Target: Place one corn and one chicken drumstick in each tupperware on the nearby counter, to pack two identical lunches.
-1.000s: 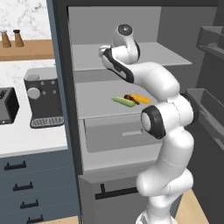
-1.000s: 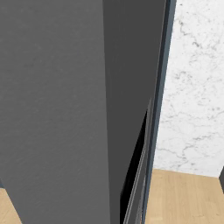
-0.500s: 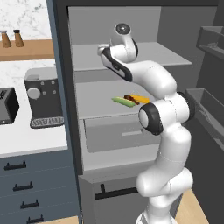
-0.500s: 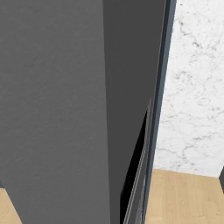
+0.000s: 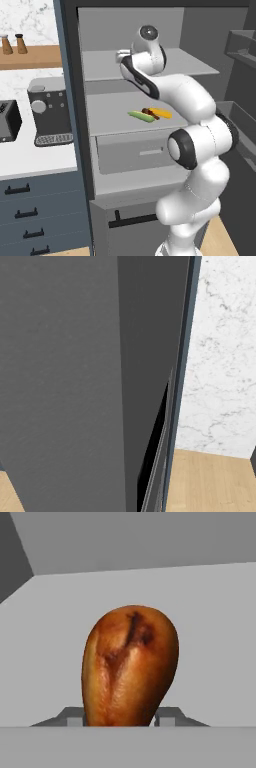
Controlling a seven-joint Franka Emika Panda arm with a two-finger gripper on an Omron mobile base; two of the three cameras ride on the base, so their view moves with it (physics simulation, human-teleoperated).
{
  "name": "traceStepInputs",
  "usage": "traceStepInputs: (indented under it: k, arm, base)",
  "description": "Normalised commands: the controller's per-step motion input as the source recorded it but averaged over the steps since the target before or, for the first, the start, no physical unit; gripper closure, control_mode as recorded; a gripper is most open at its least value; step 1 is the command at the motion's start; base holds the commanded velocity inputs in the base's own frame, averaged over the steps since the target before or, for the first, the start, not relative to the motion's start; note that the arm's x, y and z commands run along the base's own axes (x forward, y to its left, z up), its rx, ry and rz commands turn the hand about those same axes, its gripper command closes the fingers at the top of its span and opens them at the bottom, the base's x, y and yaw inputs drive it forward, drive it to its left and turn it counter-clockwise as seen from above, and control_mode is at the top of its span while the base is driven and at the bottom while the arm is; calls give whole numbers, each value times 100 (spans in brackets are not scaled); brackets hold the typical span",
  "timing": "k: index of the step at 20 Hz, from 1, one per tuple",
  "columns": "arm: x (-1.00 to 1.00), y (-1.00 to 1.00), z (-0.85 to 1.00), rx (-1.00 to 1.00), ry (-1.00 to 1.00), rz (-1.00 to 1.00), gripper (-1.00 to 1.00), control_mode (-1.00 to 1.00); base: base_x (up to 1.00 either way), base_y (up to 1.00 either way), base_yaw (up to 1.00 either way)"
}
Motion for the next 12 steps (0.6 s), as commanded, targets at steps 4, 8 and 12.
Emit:
traceStepInputs:
  k: [4,8,12]
  arm:
    - [-100,-1,43,0,-53,11,100,-100]
    - [-100,0,19,0,-40,12,100,-100]
    - [-100,-13,15,0,-23,7,100,-100]
  base:
    - [0,0,0]
    - [0,0,0]
    - [0,0,0]
